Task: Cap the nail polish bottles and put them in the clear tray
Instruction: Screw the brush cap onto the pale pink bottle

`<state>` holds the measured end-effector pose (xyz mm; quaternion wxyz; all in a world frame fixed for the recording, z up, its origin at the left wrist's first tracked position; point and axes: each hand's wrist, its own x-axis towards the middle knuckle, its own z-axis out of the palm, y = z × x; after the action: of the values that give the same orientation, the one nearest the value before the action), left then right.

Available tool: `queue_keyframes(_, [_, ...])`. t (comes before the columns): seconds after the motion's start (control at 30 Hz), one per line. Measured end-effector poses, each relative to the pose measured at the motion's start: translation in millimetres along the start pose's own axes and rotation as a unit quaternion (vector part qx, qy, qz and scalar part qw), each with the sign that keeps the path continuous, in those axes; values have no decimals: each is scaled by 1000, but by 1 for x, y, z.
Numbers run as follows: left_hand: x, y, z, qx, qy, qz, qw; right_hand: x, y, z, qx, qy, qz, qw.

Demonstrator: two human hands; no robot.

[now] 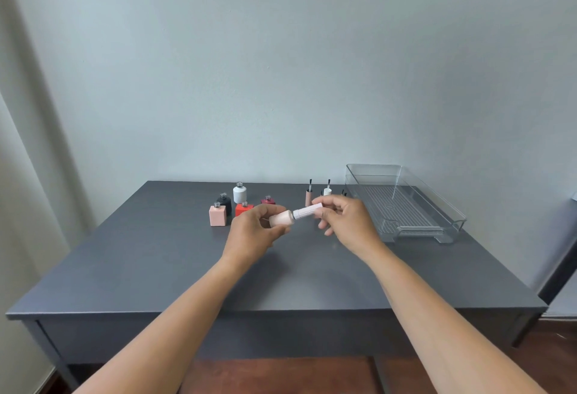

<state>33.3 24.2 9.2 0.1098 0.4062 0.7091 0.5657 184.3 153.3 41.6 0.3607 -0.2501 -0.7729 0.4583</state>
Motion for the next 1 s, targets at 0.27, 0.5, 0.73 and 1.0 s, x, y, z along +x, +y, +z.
queue_keyframes(0.27, [-3, 2, -1, -14, -18, 11, 1000, -1, 3, -3, -35, 14, 10, 999])
queue_keyframes(0.5, [-3, 4, -1, -17, -28, 18, 999, -1, -1, -5, -96, 23, 25, 995])
queue_keyframes(0.73, [1, 1, -2, -4, -10, 3, 1000, 0, 0, -6, -43, -50, 6, 998])
queue_keyframes(1.0, [0, 0, -3, -1, -15, 10, 1000, 4, 6, -5, 1, -35, 7, 999])
